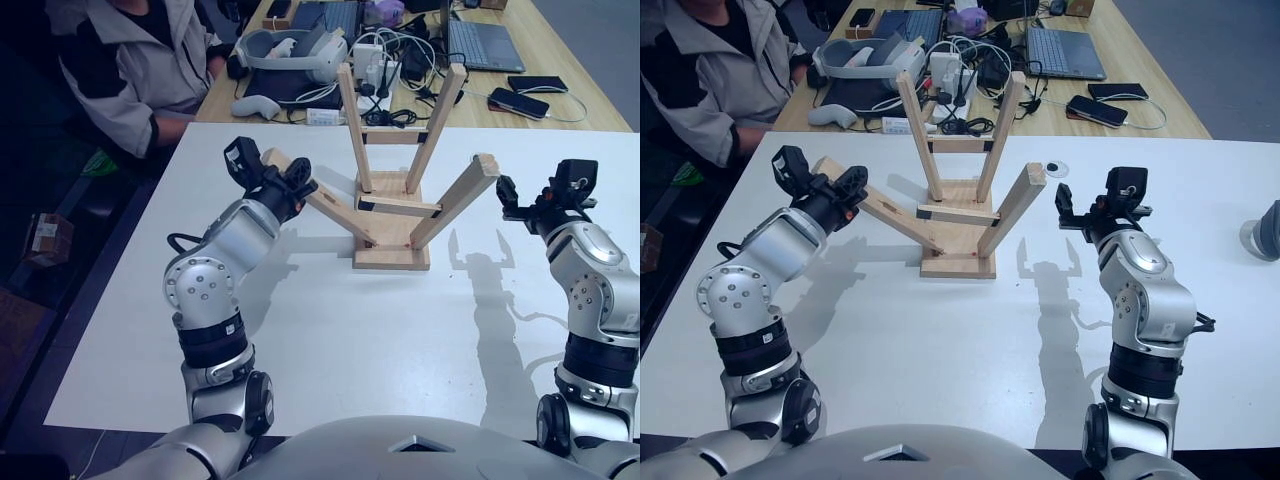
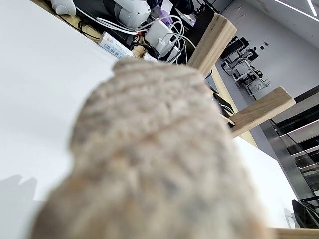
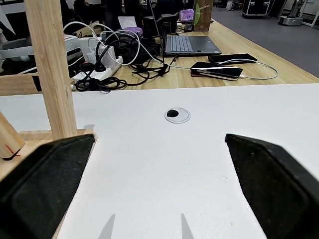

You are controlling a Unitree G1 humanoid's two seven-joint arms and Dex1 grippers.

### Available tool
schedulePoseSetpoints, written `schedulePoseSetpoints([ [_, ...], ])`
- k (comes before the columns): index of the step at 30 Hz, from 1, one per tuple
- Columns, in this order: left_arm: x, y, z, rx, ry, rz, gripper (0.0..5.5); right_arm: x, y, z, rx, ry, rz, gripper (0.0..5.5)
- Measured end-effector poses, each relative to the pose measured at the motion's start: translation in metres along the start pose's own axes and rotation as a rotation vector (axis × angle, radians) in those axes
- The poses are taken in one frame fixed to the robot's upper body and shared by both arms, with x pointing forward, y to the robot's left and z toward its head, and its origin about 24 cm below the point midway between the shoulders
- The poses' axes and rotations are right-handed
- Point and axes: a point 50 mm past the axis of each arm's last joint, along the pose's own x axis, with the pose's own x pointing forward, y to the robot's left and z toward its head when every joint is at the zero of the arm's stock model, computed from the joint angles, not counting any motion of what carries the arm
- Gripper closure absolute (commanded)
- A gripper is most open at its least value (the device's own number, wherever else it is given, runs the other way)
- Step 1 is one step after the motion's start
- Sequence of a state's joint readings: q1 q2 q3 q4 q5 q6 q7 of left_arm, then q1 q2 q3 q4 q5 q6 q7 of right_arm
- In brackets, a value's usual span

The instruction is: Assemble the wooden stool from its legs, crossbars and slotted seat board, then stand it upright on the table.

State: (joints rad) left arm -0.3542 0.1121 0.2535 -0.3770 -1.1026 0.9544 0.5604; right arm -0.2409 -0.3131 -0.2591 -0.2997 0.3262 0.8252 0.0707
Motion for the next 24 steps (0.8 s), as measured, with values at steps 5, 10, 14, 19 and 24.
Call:
schedulePoseSetpoints([
  [5, -0.009, 0.002, -0.006, 0.015, -0.006, 0.006, 4.49, 0.000, 0.000, 0.000, 0.000, -0.001, 0.000, 0.62],
  [10, -0.011, 0.000, -0.008, 0.024, -0.011, 0.009, 4.49, 0.000, 0.000, 0.000, 0.000, -0.001, 0.000, 0.62],
  [14, -0.012, -0.005, -0.010, 0.057, -0.011, 0.002, 4.49, 0.000, 0.000, 0.001, -0.003, -0.006, 0.001, 0.62],
  [19, -0.011, -0.030, -0.015, 0.231, -0.022, -0.046, 4.49, -0.001, 0.008, 0.019, 0.007, -0.100, 0.105, 0.62],
  [24, -0.011, -0.042, -0.020, 0.328, -0.026, -0.096, 4.49, -0.002, 0.013, 0.033, -0.011, -0.163, 0.169, 0.62],
])
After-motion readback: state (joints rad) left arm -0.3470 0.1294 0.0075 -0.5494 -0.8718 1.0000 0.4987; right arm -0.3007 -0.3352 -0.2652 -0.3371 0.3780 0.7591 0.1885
